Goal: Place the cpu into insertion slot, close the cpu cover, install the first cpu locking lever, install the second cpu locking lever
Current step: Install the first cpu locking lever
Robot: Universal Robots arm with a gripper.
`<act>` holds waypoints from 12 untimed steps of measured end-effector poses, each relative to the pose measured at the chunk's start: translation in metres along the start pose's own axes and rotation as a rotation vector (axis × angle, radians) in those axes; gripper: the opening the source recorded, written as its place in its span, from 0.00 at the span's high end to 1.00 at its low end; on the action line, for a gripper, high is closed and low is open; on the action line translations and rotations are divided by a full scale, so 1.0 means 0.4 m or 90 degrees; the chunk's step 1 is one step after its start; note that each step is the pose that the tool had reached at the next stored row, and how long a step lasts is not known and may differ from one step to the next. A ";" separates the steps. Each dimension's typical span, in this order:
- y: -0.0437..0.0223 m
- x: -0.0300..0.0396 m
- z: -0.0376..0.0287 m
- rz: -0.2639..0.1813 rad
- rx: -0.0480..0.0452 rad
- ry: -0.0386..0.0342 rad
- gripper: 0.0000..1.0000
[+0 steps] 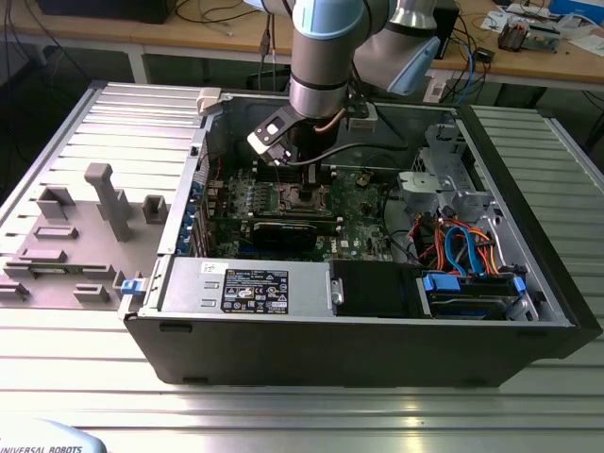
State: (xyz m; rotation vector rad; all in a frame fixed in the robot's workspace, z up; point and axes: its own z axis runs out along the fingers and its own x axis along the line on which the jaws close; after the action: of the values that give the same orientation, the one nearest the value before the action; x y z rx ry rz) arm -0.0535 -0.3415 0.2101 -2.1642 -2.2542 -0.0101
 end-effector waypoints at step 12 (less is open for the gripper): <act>0.000 0.001 -0.035 0.000 0.0001 -0.0014 0.89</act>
State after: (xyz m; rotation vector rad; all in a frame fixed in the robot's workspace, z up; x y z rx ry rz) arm -0.0533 -0.3415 0.2242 -2.1651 -2.2555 -0.0076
